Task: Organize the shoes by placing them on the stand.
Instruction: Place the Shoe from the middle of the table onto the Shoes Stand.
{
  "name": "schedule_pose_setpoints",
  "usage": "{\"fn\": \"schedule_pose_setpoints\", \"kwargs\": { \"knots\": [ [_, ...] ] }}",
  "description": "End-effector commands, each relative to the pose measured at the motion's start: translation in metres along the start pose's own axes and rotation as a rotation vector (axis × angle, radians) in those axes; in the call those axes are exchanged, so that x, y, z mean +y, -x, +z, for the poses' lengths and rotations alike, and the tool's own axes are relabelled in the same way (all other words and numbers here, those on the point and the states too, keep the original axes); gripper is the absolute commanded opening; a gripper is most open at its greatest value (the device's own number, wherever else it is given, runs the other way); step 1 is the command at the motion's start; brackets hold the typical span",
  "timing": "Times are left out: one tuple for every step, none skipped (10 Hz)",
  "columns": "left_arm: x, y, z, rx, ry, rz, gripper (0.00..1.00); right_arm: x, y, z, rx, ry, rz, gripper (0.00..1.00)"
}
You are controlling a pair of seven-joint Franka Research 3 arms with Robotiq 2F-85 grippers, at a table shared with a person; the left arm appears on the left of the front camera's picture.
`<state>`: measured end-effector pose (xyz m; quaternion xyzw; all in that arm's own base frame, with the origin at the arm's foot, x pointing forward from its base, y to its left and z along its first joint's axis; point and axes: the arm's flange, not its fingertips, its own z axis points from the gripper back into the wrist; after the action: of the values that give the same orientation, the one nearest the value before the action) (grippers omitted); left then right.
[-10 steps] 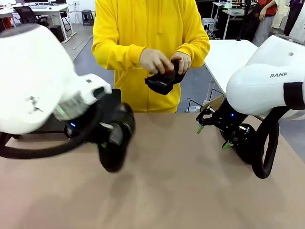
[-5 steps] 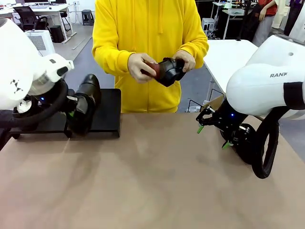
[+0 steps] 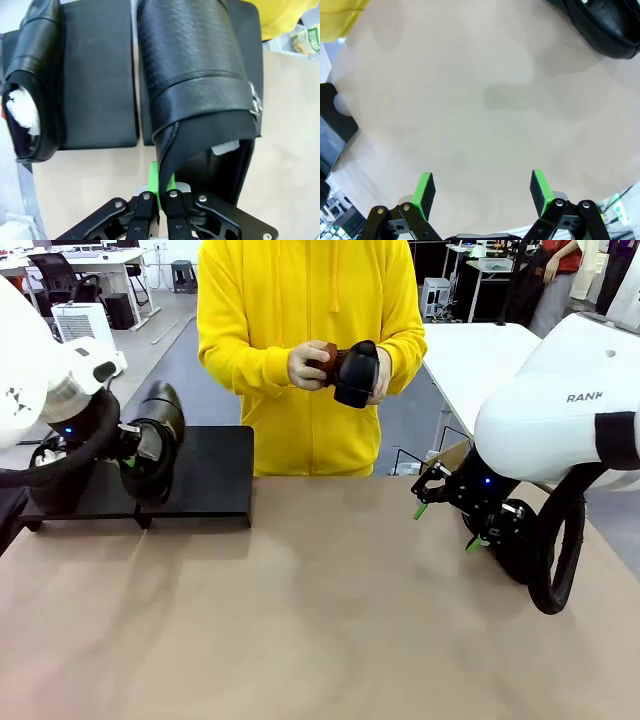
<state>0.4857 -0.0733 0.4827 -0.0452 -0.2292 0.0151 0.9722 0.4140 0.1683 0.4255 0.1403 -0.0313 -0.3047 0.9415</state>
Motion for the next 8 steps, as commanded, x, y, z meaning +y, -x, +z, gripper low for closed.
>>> {"fn": "schedule_pose_setpoints", "kwargs": {
  "knots": [
    [-0.004, 0.003, 0.004, -0.020, -0.005, -0.014, 0.00, 0.002, -0.001, 0.002, 0.003, 0.003, 0.021, 1.00],
    [0.000, 0.000, 0.000, 0.000, 0.000, 0.000, 0.00, 0.002, -0.001, 0.002, 0.003, 0.003, 0.021, 1.00],
    [0.010, -0.005, -0.001, -0.123, -0.099, 0.012, 0.00, 0.002, -0.001, 0.002, 0.003, 0.003, 0.021, 1.00],
    [0.024, -0.012, -0.003, -0.182, -0.136, -0.004, 0.00, 0.002, -0.001, 0.002, 0.003, 0.003, 0.021, 1.00],
    [0.037, -0.017, -0.011, -0.193, -0.130, -0.022, 0.00, 0.002, -0.001, 0.002, 0.003, 0.003, 0.021, 1.00],
    [0.046, -0.019, -0.019, -0.197, -0.137, -0.033, 0.00, 0.002, -0.001, 0.002, 0.003, 0.003, 0.021, 1.00],
    [0.053, -0.020, -0.025, -0.211, -0.162, -0.024, 0.00, 0.002, -0.001, 0.002, 0.003, 0.003, 0.021, 1.00],
    [0.060, -0.021, -0.033, -0.193, -0.180, -0.021, 0.00, 0.002, -0.001, 0.002, 0.003, 0.003, 0.021, 1.00]
  ]
}}
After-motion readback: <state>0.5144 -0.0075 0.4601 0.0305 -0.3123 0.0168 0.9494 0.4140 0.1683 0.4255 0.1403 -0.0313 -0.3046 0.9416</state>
